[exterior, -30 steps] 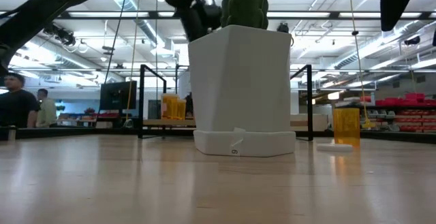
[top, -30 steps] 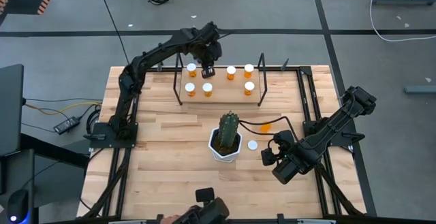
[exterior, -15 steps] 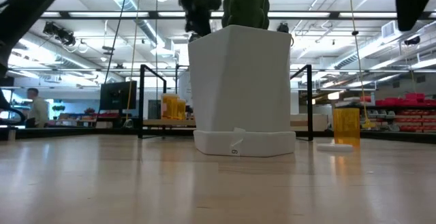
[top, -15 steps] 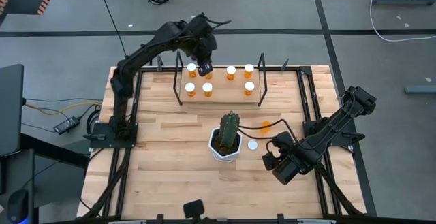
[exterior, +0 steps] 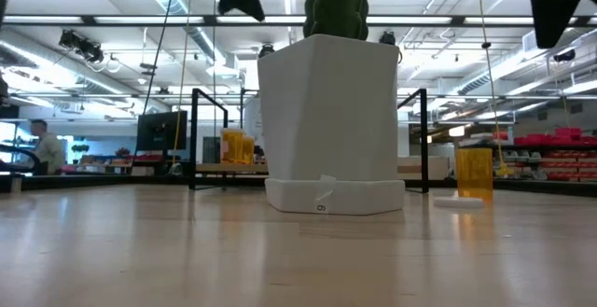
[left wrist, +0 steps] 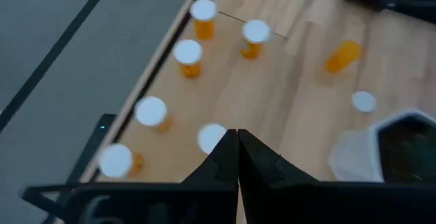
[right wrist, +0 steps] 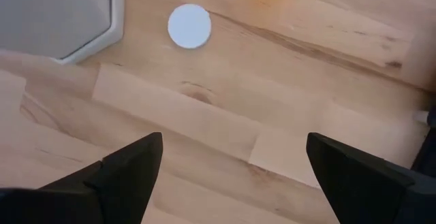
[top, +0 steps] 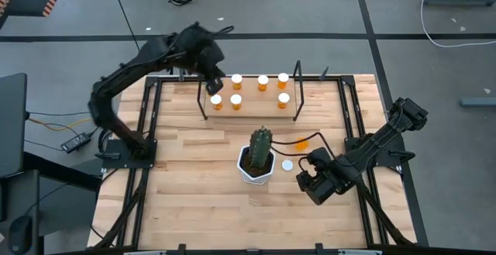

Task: Pick and place medicine bottles onto shelf by color
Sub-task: Close the orange medicine bottle

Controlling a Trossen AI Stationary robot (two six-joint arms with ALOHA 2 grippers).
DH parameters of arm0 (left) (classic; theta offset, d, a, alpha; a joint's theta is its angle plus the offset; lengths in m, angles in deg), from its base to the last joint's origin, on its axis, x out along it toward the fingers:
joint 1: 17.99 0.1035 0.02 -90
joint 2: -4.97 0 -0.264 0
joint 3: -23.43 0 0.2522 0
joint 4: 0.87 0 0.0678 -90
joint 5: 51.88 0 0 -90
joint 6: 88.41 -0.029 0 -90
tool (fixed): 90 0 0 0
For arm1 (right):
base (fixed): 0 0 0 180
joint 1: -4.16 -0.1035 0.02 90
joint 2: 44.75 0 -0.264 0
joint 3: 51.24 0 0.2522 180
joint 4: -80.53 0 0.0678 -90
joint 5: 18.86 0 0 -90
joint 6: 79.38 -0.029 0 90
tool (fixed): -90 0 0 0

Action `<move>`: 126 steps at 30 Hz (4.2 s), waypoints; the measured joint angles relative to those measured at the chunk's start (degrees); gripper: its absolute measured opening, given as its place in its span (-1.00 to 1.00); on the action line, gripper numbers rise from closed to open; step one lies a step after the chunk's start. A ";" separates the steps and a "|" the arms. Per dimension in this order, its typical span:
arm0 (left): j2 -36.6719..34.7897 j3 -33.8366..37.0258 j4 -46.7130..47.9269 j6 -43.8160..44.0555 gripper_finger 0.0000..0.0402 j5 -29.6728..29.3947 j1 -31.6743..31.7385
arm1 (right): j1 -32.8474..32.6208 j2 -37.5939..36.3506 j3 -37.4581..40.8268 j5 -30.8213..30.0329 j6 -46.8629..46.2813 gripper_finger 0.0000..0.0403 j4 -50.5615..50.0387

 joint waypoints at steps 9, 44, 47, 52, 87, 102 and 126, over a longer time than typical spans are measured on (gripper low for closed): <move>-18.51 14.60 -4.24 8.61 -0.99 -4.90 -7.65 | 3.19 0.00 0.01 2.99 19.82 0.84 3.97; -33.97 27.54 -6.55 34.26 -0.98 -25.56 -30.58 | 6.21 0.17 17.48 -9.52 55.54 0.74 23.35; -33.97 27.54 -6.55 35.75 -0.98 -25.74 -30.56 | 5.76 0.17 18.49 -9.46 57.83 0.74 26.89; -33.97 27.53 -6.51 37.07 -0.94 -25.74 -30.55 | 4.55 -1.59 17.07 -9.77 64.04 0.74 26.73; -33.82 27.48 -4.09 41.77 -0.56 -25.73 -30.55 | 16.44 -11.74 34.28 3.98 106.42 0.72 54.91; -33.72 27.48 -8.17 40.02 -0.63 -29.10 -34.39 | 18.94 -8.02 38.75 6.80 108.02 0.62 62.94; -33.03 27.48 -8.23 40.00 -0.60 -32.08 -35.97 | 24.74 -1.97 36.85 7.21 104.97 0.62 64.74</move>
